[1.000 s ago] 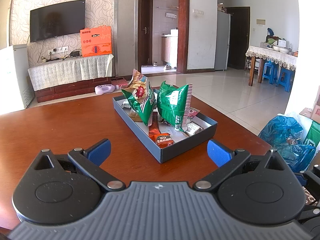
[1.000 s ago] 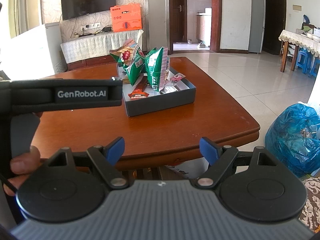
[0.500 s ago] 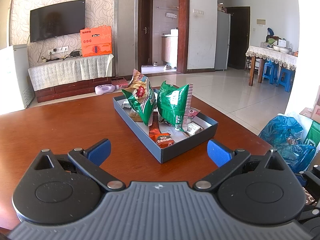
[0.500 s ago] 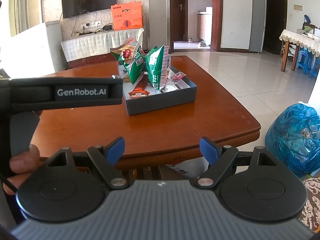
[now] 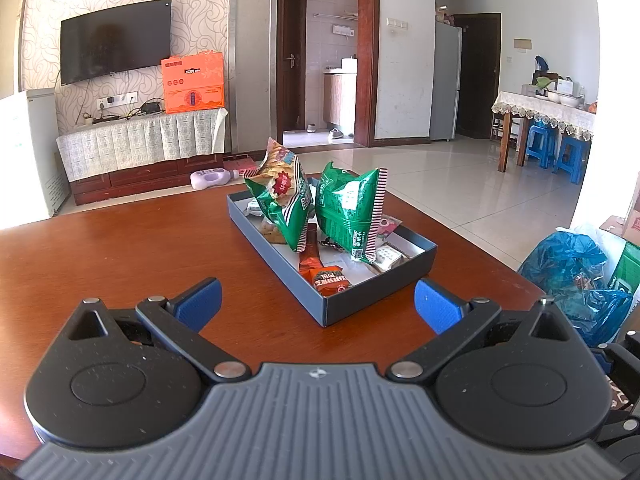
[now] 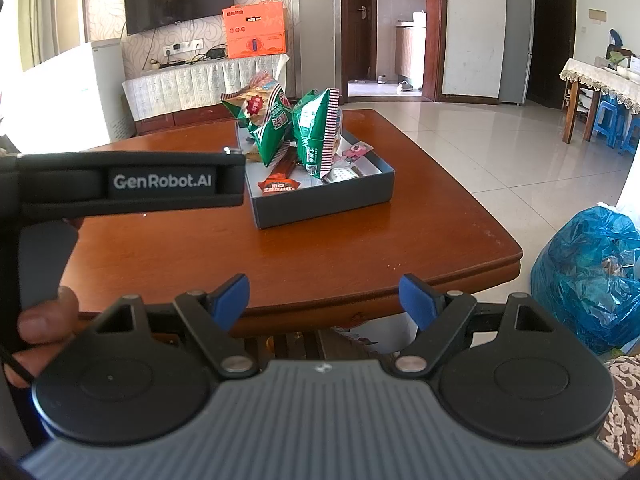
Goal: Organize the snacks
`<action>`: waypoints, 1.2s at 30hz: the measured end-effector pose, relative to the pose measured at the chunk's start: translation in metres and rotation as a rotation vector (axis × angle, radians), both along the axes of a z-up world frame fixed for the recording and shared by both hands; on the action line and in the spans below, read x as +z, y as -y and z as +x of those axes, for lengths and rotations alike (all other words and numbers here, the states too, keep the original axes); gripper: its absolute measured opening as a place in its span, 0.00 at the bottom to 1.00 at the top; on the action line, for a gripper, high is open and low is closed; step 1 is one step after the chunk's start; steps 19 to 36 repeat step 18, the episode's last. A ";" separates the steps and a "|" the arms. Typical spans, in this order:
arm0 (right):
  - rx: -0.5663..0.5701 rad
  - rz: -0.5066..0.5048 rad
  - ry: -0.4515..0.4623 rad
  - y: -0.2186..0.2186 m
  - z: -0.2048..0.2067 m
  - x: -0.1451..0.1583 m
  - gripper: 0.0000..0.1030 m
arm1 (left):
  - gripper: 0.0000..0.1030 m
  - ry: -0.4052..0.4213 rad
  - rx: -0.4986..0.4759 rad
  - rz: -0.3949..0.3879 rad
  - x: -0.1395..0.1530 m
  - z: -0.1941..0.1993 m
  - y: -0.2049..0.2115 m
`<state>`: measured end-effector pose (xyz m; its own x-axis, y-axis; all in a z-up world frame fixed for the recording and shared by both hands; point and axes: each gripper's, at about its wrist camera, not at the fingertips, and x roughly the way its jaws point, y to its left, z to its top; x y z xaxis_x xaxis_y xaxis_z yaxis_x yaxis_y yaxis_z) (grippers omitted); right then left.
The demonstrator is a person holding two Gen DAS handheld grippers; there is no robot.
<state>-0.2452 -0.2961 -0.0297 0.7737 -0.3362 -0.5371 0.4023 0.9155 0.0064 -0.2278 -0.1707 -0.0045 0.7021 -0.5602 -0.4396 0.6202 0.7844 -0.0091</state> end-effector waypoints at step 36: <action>0.000 0.000 -0.001 0.000 0.000 0.001 0.81 | 1.00 0.009 -0.012 -0.014 0.003 0.000 -0.006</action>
